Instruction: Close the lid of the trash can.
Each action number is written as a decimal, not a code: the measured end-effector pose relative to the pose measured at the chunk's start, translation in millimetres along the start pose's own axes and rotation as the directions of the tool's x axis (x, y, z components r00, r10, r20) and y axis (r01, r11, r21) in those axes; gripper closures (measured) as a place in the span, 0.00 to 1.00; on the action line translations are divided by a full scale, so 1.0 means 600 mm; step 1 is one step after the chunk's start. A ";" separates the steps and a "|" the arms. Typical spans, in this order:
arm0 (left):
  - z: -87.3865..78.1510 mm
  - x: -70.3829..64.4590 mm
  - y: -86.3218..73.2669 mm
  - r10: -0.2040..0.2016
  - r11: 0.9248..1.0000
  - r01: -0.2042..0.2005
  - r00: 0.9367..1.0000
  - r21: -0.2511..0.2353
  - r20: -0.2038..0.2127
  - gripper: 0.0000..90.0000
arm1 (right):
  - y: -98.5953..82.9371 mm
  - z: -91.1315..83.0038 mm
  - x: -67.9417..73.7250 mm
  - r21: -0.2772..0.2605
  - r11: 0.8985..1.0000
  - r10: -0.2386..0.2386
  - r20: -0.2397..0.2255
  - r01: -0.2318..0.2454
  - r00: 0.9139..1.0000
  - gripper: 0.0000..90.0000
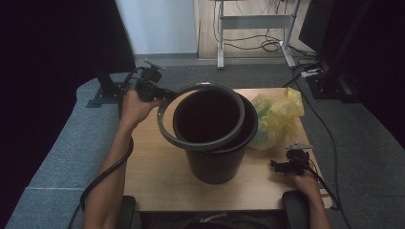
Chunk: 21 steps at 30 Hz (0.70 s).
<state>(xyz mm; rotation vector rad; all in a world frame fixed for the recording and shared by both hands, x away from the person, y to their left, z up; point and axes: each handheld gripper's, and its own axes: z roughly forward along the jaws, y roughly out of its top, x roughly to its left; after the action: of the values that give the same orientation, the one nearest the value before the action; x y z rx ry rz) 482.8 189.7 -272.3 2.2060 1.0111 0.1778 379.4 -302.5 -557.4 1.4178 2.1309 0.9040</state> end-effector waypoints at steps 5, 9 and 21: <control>0.011 -0.017 0.013 0.020 1.000 -0.020 1.000 -0.004 0.003 0.87 | 0.000 0.000 0.000 0.000 1.000 0.001 -0.001 -0.001 1.000 0.00; 0.019 -0.029 0.023 0.037 0.999 -0.037 0.999 -0.006 0.005 0.87 | 0.000 0.000 0.000 0.000 1.000 0.000 -0.001 0.000 1.000 0.00; 0.034 -0.050 0.036 0.070 0.998 -0.070 0.998 0.007 -0.005 0.87 | 0.000 0.000 0.000 0.000 1.000 -0.001 -0.001 0.001 1.000 0.00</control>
<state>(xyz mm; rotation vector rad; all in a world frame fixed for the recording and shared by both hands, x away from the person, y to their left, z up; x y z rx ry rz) 483.2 147.6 -269.0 2.2495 0.9392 0.2123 379.4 -302.5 -557.4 1.4163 2.1319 0.9049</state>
